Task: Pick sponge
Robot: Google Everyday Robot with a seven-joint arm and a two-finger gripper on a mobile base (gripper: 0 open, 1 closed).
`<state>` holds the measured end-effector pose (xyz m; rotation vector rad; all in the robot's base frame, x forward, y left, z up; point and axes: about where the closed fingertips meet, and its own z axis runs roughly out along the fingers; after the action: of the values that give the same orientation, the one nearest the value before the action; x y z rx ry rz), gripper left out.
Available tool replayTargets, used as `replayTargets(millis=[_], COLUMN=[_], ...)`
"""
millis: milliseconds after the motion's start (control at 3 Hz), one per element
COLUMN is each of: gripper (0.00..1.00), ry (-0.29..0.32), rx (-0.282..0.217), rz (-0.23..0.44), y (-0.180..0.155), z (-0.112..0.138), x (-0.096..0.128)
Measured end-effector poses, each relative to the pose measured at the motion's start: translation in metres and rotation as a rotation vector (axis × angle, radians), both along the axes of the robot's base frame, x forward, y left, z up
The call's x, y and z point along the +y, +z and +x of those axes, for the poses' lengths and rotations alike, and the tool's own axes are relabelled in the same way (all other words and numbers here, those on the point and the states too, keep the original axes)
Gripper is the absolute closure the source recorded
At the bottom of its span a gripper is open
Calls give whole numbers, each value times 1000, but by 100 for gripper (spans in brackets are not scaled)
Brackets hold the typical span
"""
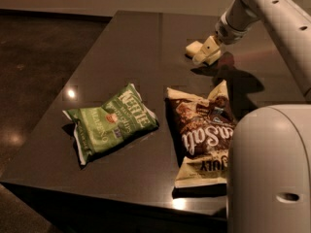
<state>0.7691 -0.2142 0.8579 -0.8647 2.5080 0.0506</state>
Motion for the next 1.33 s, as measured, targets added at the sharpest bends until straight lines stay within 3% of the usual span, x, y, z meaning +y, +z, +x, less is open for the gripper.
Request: replayTargets(millis=[333, 667, 1333], gripper=[16, 39, 99], ry=[22, 45, 140], rx=[16, 24, 4], rz=[0, 0, 11], y=[-5, -5, 26], z=[2, 3, -11], x=[5, 9, 26])
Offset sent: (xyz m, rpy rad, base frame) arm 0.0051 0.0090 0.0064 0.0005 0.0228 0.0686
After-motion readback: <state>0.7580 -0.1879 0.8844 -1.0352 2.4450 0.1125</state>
